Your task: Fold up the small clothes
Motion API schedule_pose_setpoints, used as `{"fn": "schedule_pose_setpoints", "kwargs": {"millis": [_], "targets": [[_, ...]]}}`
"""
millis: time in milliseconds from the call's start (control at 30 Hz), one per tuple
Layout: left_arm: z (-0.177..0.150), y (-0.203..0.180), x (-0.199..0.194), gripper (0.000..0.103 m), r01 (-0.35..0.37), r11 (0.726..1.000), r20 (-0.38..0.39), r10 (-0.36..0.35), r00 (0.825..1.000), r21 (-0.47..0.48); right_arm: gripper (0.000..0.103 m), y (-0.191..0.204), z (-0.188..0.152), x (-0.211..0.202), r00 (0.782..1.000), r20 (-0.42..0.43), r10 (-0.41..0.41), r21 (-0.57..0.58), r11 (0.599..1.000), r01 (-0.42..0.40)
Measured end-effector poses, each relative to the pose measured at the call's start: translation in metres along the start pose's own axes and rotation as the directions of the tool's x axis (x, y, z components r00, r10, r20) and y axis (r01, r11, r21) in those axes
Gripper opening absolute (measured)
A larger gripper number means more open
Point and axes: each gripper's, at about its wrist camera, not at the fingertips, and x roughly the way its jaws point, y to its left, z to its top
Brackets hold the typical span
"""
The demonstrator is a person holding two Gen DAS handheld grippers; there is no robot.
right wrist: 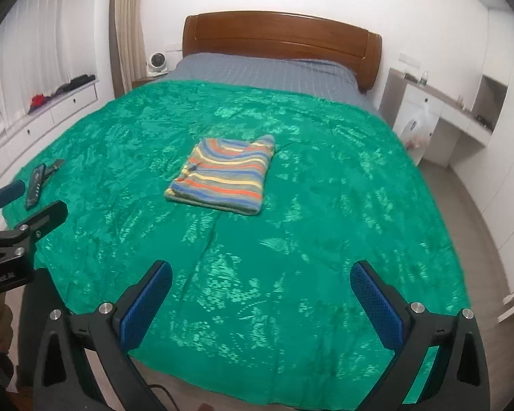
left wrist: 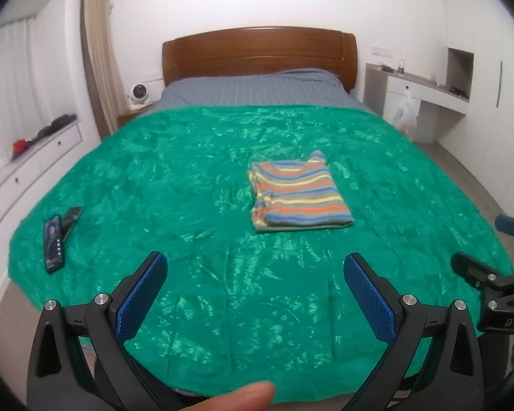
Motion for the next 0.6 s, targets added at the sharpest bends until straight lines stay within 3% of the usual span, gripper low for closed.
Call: {"fn": "schedule_pose_setpoints", "kwargs": {"millis": [100, 433, 600], "targets": [[-0.0008, -0.0062, 0.0026, 0.103, -0.037, 0.999, -0.012, 0.037, 0.999, 0.028, 0.103, 0.0006, -0.0005, -0.0012, 1.0, 0.0, -0.026, -0.017, 1.0, 0.026], [0.0032, -0.006, 0.0009, 0.103, -0.021, 1.0, -0.094, 0.019, 0.995, -0.023, 0.102, -0.0058, -0.0009, -0.0004, 0.999, -0.003, -0.035, 0.001, 0.999, 0.035], [0.0037, -0.01, 0.0023, 0.103, -0.044, 0.999, -0.128, 0.044, 0.991, -0.001, 0.102, -0.0051, -0.0007, -0.0023, 1.0, -0.003, -0.024, 0.004, 1.0, 0.024]]}}
